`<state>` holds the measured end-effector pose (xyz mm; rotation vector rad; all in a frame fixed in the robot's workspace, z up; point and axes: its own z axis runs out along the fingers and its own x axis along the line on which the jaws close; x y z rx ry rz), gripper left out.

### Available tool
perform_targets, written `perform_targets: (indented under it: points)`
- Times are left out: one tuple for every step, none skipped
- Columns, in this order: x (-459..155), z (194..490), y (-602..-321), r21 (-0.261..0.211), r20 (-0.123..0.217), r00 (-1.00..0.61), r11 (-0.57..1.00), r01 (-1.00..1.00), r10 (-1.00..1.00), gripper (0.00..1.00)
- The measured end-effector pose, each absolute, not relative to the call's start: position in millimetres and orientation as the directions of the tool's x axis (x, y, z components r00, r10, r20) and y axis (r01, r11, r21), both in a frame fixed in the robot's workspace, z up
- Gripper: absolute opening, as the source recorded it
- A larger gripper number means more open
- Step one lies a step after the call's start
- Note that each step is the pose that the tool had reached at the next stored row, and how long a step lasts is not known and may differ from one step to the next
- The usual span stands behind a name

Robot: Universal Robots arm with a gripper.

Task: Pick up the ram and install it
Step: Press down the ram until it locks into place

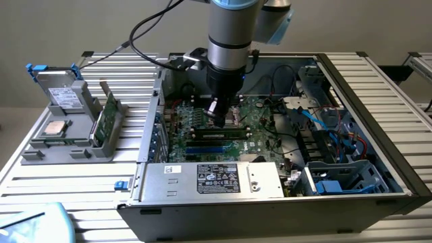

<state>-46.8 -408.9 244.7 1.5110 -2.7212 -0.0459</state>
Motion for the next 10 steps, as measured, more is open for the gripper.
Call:
perform_targets:
  points:
    - [-46.8, 244.7, -408.9, 0.040, 0.011, -0.543, 0.543, -0.839, -0.840, 0.11]
    - [-46.8, 244.6, -408.9, 0.040, 0.011, -0.558, 0.558, -0.829, -0.830, 0.11]
    - [-46.8, 244.7, -408.9, 0.040, 0.011, -0.572, 0.572, -0.819, -0.820, 0.11]
    - [-46.8, 244.6, -408.9, 0.040, 0.011, -0.586, 0.586, -0.809, -0.810, 0.11]
    - [-46.8, 244.6, -408.9, 0.040, 0.011, -0.600, 0.600, -0.799, -0.800, 0.11]
    - [-46.8, 244.6, -408.9, 0.040, 0.011, -0.613, 0.613, -0.789, -0.790, 0.11]
    - [-46.8, 244.6, -408.9, 0.040, 0.011, -0.627, 0.626, -0.778, -0.779, 0.11]
    - [-46.8, 244.6, -408.9, 0.040, 0.011, -0.640, 0.640, -0.768, -0.768, 0.11]
    - [-46.8, 244.6, -408.9, 0.040, 0.011, -0.653, 0.652, -0.757, -0.758, 0.11]
    - [-46.8, 244.7, -408.9, 0.040, 0.011, -0.665, 0.665, -0.746, -0.746, 0.11]
